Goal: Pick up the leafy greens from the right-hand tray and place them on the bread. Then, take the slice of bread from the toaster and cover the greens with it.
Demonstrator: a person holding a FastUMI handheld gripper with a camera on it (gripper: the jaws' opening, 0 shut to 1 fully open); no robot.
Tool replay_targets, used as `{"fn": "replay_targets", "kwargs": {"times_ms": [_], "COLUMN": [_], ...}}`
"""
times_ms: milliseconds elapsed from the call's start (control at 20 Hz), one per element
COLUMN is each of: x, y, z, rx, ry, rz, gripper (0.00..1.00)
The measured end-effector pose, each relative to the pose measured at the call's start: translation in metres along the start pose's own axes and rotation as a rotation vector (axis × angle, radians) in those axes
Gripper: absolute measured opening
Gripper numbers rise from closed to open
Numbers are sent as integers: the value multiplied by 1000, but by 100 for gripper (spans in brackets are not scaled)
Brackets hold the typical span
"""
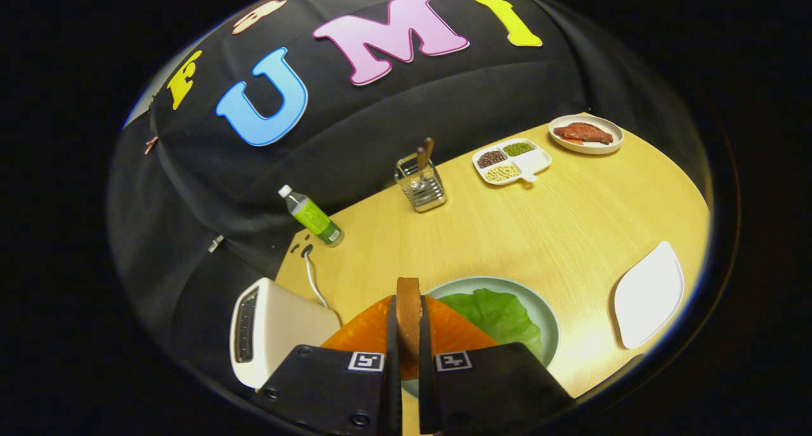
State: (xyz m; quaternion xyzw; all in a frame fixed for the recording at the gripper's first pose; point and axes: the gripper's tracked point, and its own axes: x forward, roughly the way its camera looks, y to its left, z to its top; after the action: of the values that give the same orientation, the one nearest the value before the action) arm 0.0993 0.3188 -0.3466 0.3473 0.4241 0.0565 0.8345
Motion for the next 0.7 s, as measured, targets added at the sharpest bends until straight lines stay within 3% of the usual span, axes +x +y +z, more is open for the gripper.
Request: {"fn": "replay_targets", "kwargs": {"times_ms": [150,500,600,700], "x": [10,21,21,20], "y": [-38,-62,-66,-83], "z": [-10,-28,-26,-24], "rx": [-63,-354,-420,-502], "ry": [18,67,67,81], "rz": [-87,-149,-172,-243], "gripper": [15,17,28,49]}}
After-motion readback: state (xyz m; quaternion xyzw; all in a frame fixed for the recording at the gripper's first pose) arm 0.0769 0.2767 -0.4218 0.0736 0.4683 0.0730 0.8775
